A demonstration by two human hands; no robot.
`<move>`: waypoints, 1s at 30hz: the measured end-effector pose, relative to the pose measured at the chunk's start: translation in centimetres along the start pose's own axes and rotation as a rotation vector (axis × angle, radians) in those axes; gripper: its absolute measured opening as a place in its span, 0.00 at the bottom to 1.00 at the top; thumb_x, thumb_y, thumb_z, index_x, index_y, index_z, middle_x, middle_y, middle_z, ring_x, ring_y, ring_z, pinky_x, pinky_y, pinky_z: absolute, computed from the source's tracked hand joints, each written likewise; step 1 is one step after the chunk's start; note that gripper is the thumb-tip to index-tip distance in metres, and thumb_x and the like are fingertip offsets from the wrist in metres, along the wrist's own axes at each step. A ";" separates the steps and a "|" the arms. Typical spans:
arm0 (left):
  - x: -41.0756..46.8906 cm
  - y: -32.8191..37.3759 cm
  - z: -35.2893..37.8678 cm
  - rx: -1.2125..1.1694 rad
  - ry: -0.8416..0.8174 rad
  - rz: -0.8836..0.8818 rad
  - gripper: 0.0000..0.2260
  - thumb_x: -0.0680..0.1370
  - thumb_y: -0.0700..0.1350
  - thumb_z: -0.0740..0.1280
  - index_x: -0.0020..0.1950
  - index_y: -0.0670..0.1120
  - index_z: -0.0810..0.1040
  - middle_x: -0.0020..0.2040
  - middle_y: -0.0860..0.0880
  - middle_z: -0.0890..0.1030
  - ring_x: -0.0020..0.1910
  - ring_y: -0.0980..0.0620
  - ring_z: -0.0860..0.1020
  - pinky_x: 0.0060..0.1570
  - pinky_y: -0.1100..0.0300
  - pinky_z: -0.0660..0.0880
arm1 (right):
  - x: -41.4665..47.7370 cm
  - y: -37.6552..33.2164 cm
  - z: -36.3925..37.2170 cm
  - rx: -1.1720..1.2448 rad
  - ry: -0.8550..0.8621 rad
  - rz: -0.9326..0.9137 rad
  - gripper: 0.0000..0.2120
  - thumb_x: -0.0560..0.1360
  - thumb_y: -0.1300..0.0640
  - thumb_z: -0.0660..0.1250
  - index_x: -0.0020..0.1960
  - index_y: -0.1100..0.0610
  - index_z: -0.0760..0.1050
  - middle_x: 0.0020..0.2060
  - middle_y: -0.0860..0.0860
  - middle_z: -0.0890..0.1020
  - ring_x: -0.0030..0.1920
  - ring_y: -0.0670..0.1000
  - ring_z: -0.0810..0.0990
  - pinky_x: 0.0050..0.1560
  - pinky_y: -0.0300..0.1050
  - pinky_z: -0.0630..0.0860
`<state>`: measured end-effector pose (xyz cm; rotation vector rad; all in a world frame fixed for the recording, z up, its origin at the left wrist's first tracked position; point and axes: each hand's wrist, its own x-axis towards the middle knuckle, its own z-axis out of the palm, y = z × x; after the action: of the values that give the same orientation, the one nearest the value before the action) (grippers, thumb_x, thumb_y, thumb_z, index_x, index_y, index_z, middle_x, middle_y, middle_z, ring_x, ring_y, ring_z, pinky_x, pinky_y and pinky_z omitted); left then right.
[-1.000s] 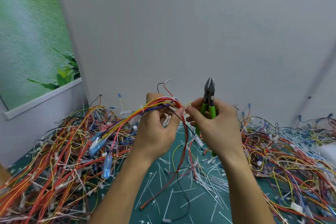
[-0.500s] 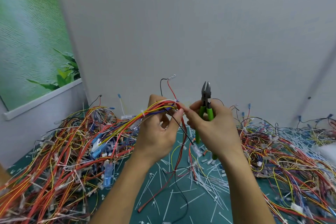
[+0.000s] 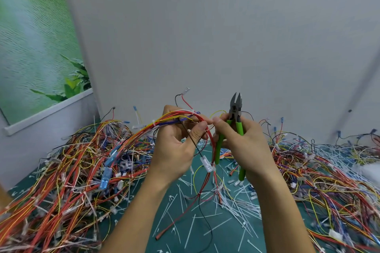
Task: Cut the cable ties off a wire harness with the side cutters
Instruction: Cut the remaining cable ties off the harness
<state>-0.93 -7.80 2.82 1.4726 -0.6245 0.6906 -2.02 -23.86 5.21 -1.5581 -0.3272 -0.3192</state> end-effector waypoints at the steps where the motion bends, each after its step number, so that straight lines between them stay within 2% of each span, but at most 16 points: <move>1: -0.1 0.1 0.1 0.032 0.009 0.002 0.10 0.79 0.48 0.72 0.55 0.52 0.72 0.50 0.45 0.85 0.45 0.42 0.85 0.47 0.42 0.82 | 0.0 0.0 0.0 -0.003 0.001 -0.009 0.07 0.80 0.53 0.71 0.46 0.56 0.80 0.34 0.53 0.83 0.38 0.52 0.83 0.49 0.60 0.83; 5: -0.2 0.6 -0.1 0.196 0.005 0.046 0.09 0.79 0.49 0.72 0.54 0.54 0.73 0.50 0.50 0.84 0.45 0.45 0.84 0.40 0.43 0.81 | -0.1 -0.1 -0.2 0.033 -0.042 -0.044 0.07 0.81 0.53 0.70 0.44 0.48 0.81 0.35 0.54 0.84 0.39 0.52 0.85 0.51 0.56 0.84; 7: -0.3 0.9 -0.2 0.279 -0.020 0.061 0.10 0.78 0.52 0.73 0.56 0.53 0.75 0.51 0.56 0.81 0.46 0.48 0.83 0.39 0.50 0.81 | -0.1 -0.2 -0.3 0.059 -0.057 -0.050 0.08 0.80 0.52 0.70 0.43 0.44 0.83 0.37 0.52 0.85 0.41 0.52 0.85 0.52 0.55 0.85; 10: -0.6 1.0 -0.1 0.416 -0.032 0.036 0.16 0.76 0.57 0.72 0.56 0.47 0.77 0.49 0.69 0.73 0.41 0.50 0.79 0.35 0.59 0.77 | -0.1 -0.2 -0.4 0.108 -0.064 -0.033 0.03 0.75 0.47 0.72 0.43 0.42 0.84 0.39 0.49 0.85 0.43 0.51 0.85 0.53 0.50 0.84; 13: -0.6 0.9 -0.2 0.486 -0.043 0.052 0.14 0.78 0.56 0.72 0.57 0.48 0.77 0.50 0.71 0.70 0.42 0.57 0.78 0.37 0.66 0.75 | -0.1 -0.2 -0.5 0.110 -0.083 -0.019 0.03 0.73 0.45 0.71 0.43 0.42 0.84 0.39 0.49 0.85 0.43 0.50 0.86 0.50 0.47 0.85; 15: -0.5 0.9 -0.3 0.463 -0.063 0.044 0.12 0.78 0.55 0.72 0.57 0.53 0.76 0.53 0.69 0.73 0.47 0.60 0.79 0.41 0.66 0.77 | 0.0 0.0 -0.6 0.122 -0.093 -0.008 0.04 0.74 0.46 0.71 0.42 0.43 0.83 0.38 0.49 0.85 0.43 0.50 0.86 0.46 0.43 0.84; 17: -0.3 0.9 -0.2 0.374 -0.077 0.002 0.11 0.77 0.53 0.72 0.55 0.63 0.72 0.52 0.58 0.80 0.49 0.55 0.82 0.47 0.59 0.79 | 0.1 0.3 -0.5 0.162 -0.089 0.022 0.05 0.74 0.46 0.71 0.42 0.46 0.83 0.38 0.50 0.85 0.43 0.50 0.86 0.45 0.41 0.83; 18: -0.3 0.9 -0.1 0.315 -0.070 -0.018 0.13 0.77 0.51 0.73 0.53 0.63 0.71 0.50 0.54 0.82 0.49 0.52 0.83 0.48 0.55 0.80 | 0.2 0.4 -0.5 0.184 -0.088 0.039 0.06 0.74 0.46 0.72 0.42 0.47 0.82 0.38 0.51 0.84 0.43 0.50 0.86 0.45 0.42 0.83; 22: -0.1 0.8 0.2 -0.001 -0.053 -0.116 0.13 0.76 0.40 0.72 0.55 0.51 0.72 0.49 0.46 0.85 0.50 0.45 0.85 0.56 0.45 0.80 | 0.6 1.0 -0.2 0.323 -0.102 0.139 0.08 0.74 0.46 0.74 0.42 0.51 0.83 0.38 0.54 0.82 0.43 0.53 0.83 0.47 0.49 0.83; 25: 0.0 0.9 0.3 -0.114 -0.086 -0.157 0.13 0.78 0.35 0.70 0.59 0.41 0.71 0.50 0.42 0.84 0.51 0.46 0.85 0.57 0.52 0.80 | 0.6 1.1 0.0 0.371 -0.116 0.178 0.12 0.71 0.43 0.75 0.39 0.52 0.83 0.37 0.54 0.82 0.42 0.52 0.83 0.48 0.50 0.83; 27: 0.0 0.8 0.2 -0.117 -0.093 -0.178 0.12 0.79 0.33 0.68 0.60 0.34 0.71 0.51 0.41 0.84 0.50 0.48 0.84 0.56 0.56 0.79 | 0.6 1.0 0.1 0.309 -0.071 0.162 0.14 0.72 0.43 0.75 0.40 0.53 0.82 0.36 0.53 0.82 0.40 0.51 0.84 0.46 0.48 0.83; 30: 0.0 1.0 0.2 -0.116 -0.075 -0.175 0.13 0.79 0.35 0.68 0.60 0.32 0.71 0.50 0.42 0.84 0.49 0.48 0.84 0.55 0.57 0.79 | 0.4 0.7 -0.1 0.142 0.039 0.052 0.15 0.73 0.46 0.75 0.45 0.57 0.79 0.34 0.49 0.81 0.39 0.49 0.84 0.44 0.46 0.85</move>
<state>-1.65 -7.99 3.45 1.4310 -0.5753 0.4577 -1.33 -23.92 4.75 -1.4172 -0.2731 -0.2794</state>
